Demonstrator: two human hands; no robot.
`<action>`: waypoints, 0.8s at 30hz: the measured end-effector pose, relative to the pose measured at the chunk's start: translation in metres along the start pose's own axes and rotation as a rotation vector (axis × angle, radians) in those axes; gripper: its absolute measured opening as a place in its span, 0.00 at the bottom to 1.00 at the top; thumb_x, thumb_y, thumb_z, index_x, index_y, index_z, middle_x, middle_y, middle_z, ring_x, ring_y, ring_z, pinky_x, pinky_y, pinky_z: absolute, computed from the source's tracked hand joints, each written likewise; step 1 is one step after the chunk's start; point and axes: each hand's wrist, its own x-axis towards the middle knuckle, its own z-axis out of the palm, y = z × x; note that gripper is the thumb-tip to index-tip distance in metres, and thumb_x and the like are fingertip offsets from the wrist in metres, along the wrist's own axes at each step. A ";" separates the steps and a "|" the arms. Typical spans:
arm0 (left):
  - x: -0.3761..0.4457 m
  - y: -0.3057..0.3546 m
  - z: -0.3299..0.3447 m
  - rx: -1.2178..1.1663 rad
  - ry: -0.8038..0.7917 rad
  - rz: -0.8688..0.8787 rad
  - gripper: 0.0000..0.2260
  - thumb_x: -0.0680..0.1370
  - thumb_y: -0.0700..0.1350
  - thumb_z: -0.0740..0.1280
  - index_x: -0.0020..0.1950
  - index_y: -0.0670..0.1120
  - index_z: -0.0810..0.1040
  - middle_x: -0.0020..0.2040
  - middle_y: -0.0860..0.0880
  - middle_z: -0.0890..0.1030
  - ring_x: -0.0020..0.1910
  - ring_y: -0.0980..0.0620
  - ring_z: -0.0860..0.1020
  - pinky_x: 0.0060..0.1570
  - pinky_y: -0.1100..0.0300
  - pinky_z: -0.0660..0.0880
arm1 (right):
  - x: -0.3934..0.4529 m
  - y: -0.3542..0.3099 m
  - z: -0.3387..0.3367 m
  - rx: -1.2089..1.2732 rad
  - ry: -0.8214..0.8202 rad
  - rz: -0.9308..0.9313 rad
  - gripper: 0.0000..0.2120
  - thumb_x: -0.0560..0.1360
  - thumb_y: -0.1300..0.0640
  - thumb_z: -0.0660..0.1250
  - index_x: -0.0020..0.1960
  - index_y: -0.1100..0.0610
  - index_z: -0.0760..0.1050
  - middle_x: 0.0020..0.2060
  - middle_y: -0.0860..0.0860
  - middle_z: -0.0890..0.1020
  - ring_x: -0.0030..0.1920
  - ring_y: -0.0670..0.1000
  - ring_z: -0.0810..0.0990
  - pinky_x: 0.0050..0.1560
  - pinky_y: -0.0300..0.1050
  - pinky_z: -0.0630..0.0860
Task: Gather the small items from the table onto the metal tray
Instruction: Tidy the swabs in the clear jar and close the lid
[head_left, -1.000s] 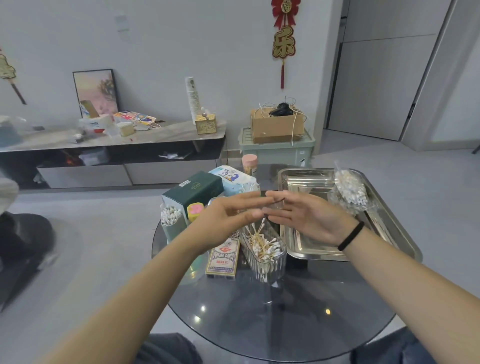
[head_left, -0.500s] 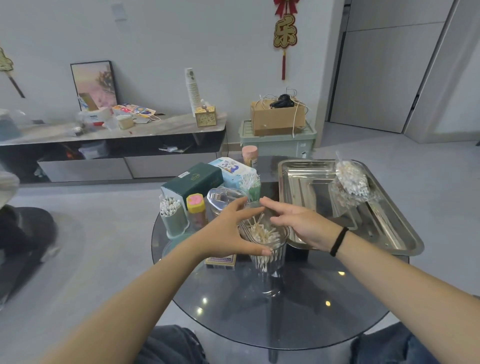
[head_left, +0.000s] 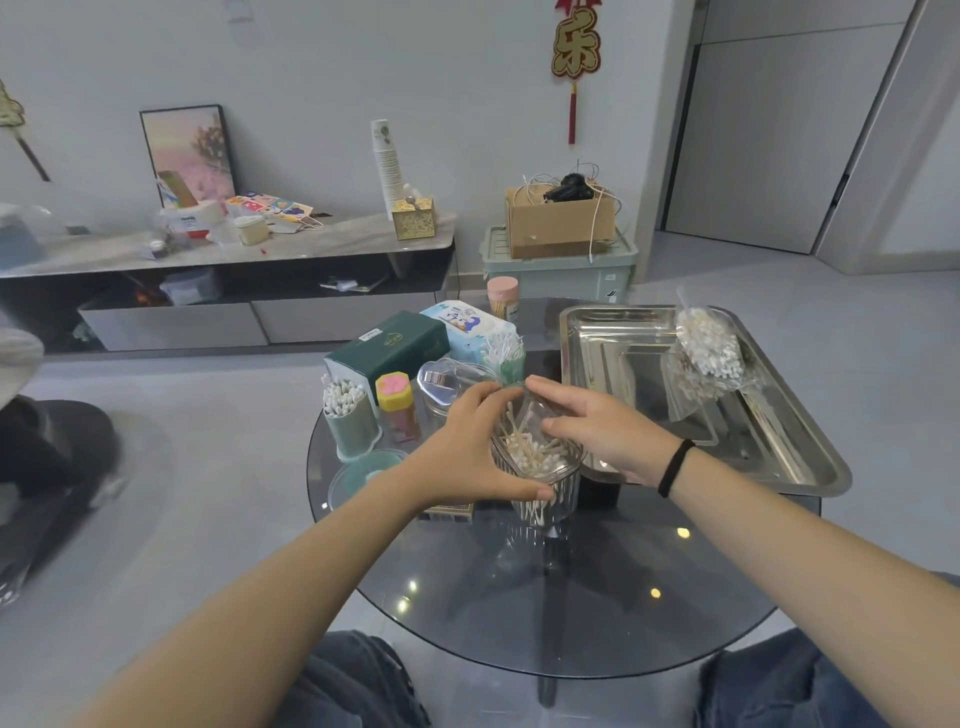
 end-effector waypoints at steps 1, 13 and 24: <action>0.001 0.000 -0.001 0.025 -0.005 0.000 0.49 0.63 0.62 0.76 0.76 0.52 0.54 0.75 0.51 0.54 0.75 0.51 0.55 0.73 0.53 0.59 | 0.000 -0.001 0.000 -0.016 0.007 -0.003 0.26 0.76 0.61 0.62 0.72 0.48 0.62 0.73 0.42 0.63 0.72 0.43 0.61 0.75 0.48 0.57; 0.009 0.001 -0.005 0.108 -0.097 -0.051 0.55 0.61 0.67 0.73 0.78 0.53 0.45 0.69 0.49 0.55 0.72 0.48 0.58 0.72 0.52 0.62 | -0.001 -0.004 0.005 0.097 0.035 0.007 0.25 0.76 0.67 0.60 0.72 0.54 0.63 0.72 0.46 0.66 0.71 0.43 0.64 0.68 0.37 0.60; 0.005 0.005 -0.007 0.102 -0.093 -0.058 0.55 0.62 0.66 0.74 0.78 0.52 0.44 0.68 0.50 0.55 0.71 0.49 0.59 0.71 0.56 0.63 | -0.007 -0.009 0.009 -0.022 0.099 -0.025 0.22 0.78 0.61 0.60 0.71 0.50 0.66 0.68 0.46 0.72 0.68 0.42 0.68 0.63 0.33 0.62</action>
